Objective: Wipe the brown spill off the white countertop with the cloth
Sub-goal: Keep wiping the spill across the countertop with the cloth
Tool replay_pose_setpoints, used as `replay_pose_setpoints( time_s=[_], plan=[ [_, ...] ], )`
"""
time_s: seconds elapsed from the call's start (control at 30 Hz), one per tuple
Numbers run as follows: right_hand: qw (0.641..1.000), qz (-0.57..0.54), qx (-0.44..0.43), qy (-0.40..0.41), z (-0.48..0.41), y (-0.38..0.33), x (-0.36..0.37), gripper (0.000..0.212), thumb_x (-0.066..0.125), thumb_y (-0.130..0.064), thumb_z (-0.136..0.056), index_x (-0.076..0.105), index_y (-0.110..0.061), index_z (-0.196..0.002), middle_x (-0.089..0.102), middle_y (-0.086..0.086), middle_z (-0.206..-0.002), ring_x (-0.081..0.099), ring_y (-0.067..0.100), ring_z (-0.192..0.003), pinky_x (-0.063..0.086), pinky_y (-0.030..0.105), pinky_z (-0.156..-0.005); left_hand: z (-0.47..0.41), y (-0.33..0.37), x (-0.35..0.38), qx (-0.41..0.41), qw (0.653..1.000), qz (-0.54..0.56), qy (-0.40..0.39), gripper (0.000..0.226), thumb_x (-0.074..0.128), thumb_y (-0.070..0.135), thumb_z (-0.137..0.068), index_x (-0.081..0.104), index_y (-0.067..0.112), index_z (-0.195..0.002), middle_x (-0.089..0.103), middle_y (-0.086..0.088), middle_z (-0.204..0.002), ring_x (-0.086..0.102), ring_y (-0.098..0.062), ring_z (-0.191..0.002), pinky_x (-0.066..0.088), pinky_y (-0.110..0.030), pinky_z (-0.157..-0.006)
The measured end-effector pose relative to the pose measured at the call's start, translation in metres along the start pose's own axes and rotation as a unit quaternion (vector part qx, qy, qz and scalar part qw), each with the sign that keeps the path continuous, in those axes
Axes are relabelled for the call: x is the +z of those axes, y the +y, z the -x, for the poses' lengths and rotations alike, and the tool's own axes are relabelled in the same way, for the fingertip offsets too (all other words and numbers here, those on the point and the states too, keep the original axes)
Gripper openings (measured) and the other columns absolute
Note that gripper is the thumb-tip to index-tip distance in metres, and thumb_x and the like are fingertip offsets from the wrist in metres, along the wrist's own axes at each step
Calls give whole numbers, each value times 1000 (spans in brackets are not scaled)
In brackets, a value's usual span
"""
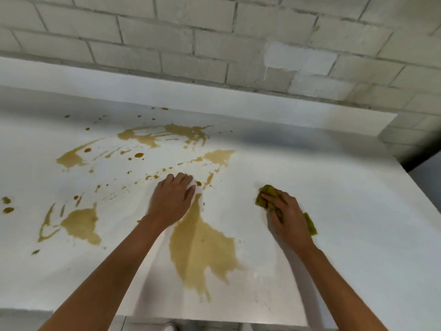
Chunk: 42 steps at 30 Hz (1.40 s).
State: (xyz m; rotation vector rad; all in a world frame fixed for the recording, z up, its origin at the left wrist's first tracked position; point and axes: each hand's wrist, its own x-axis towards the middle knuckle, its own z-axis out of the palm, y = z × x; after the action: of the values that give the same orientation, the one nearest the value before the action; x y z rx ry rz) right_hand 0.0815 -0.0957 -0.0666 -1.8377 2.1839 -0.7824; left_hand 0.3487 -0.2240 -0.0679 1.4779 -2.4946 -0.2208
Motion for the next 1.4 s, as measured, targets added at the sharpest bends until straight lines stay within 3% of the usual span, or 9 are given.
replay_pose_setpoints(
  time_s=[0.17, 0.4, 0.53, 0.63, 0.8, 0.93, 1.0, 1.17, 1.4],
  plan=[
    [1000, -1, 1, 3, -5, -59, 31, 40, 54, -4, -88, 56, -14, -127, 49, 9, -138, 46, 29, -123, 38, 37, -105, -2, -6, 0, 26, 999, -5, -19, 41, 34, 32, -98, 47, 13, -131, 51, -3, -130, 46, -25, -114, 37, -38, -94],
    [999, -1, -27, -17, 98, -78, 30, 42, 56, -13, -88, 55, -28, -127, 44, -9, -139, 34, 3, -130, 21, 12, -108, 0, -14, 2, 43, 998, -4, -41, 45, 28, 34, -99, 36, 16, -139, 44, -1, -139, 42, -24, -118, 36, -37, -97],
    [993, 29, 102, 55, 85, -59, 23, 44, 57, -5, -87, 55, -20, -128, 45, 6, -141, 41, 24, -129, 31, 27, -108, 0, -20, 1, 51, 997, 14, -50, 47, 26, 35, -100, 32, 17, -143, 40, -1, -145, 41, -25, -122, 31, -36, -103],
    [985, 41, 150, 78, 60, -76, 35, 38, 53, -11, -91, 54, -15, -129, 44, 11, -142, 41, 30, -128, 34, 34, -106, 8, -20, -3, 46, 995, 73, -54, 49, 26, 33, -100, 25, 17, -147, 33, -1, -151, 33, -24, -134, 21, -37, -113],
    [995, 7, 75, 71, 79, -128, 63, 37, 44, -40, -94, 60, -23, -123, 51, 4, -137, 47, 22, -124, 43, 36, -103, 50, -17, -11, 63, 990, 123, -5, 47, 28, 28, -101, 26, 18, -146, 25, 3, -155, 17, -16, -145, 8, -35, -120],
    [996, 20, 32, 80, 120, -115, 53, 29, 55, -26, -91, 61, -27, -120, 56, 3, -132, 52, 21, -119, 43, 29, -100, 82, -20, -14, 67, 991, 119, 2, 45, 28, 26, -101, 29, 17, -145, 28, 4, -153, 17, -11, -144, 7, -34, -121],
    [993, 25, 65, 92, 123, -97, 42, 30, 61, -18, -88, 63, -25, -118, 57, 6, -131, 53, 24, -118, 42, 29, -99, 97, -24, -15, 66, 992, 109, 6, 45, 28, 25, -100, 30, 16, -145, 30, 3, -153, 18, -11, -144, 8, -33, -121],
    [985, 28, 141, 100, 79, -97, 47, 32, 49, -19, -95, 58, -19, -126, 44, 11, -143, 41, 30, -130, 37, 36, -106, 129, -36, -14, 43, 993, 109, 23, 44, 31, 23, -100, 32, 15, -144, 32, 1, -152, 21, -11, -143, 4, -29, -119],
    [999, -33, -11, 41, 117, -150, 75, 30, 59, -18, -89, 64, -24, -117, 54, 5, -135, 52, 24, -120, 46, 33, -98, 156, -39, -10, 29, 995, 80, 44, 47, 26, 26, -98, 38, 11, -141, 39, -4, -148, 31, -17, -140, 11, -32, -118]
  ],
)
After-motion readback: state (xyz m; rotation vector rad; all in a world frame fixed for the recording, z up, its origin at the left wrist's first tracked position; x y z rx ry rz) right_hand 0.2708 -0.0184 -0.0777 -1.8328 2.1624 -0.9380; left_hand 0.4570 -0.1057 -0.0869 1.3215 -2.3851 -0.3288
